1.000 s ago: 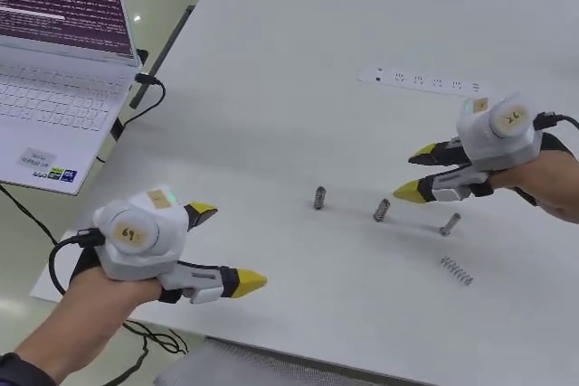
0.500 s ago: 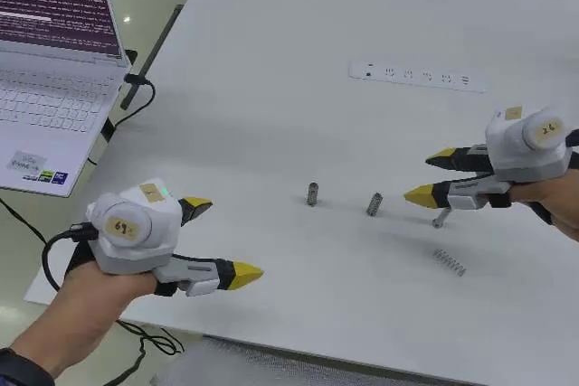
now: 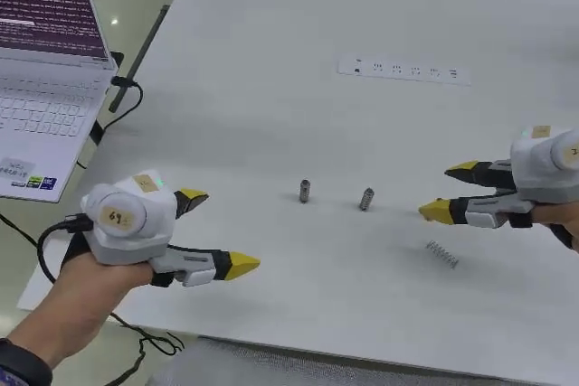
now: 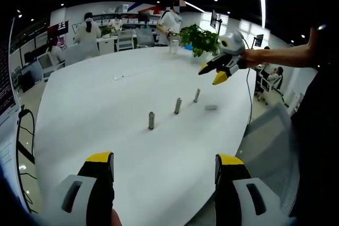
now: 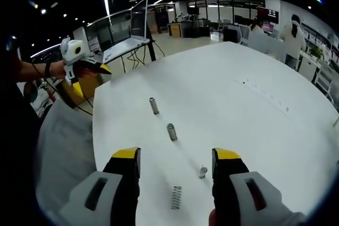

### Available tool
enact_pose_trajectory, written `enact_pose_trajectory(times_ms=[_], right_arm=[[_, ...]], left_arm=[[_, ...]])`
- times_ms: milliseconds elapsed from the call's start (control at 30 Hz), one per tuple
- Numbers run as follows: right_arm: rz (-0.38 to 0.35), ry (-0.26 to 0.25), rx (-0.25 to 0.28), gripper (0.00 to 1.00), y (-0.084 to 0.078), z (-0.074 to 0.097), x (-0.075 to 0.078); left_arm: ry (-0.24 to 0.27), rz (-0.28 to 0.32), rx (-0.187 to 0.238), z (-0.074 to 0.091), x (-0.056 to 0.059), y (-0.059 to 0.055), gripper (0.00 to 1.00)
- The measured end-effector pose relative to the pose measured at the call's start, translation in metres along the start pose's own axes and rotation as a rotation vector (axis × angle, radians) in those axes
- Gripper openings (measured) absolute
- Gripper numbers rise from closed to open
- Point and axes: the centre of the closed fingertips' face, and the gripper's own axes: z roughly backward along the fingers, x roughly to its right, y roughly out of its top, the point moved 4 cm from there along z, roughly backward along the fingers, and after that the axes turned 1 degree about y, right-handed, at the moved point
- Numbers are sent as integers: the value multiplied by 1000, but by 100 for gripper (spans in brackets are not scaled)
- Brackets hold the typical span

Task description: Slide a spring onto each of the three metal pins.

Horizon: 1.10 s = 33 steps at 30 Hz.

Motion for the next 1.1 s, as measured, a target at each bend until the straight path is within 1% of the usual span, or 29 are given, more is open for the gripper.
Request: enact_pose_trajectory(times_ms=[300, 633, 767, 1100], right_arm=[[-38, -27, 10, 56, -18, 16, -7], [-72, -61, 36, 58, -29, 33, -16], [-83, -67, 38, 59, -34, 37, -19], [-121, -83, 35, 60, -56, 47, -32]], left_arm=[[-10, -8, -1, -3, 4, 6, 75], [-16, -15, -1, -5, 6, 9, 75], [-16, -13, 2, -6, 6, 10, 75], [-20, -13, 4, -8, 8, 11, 74]])
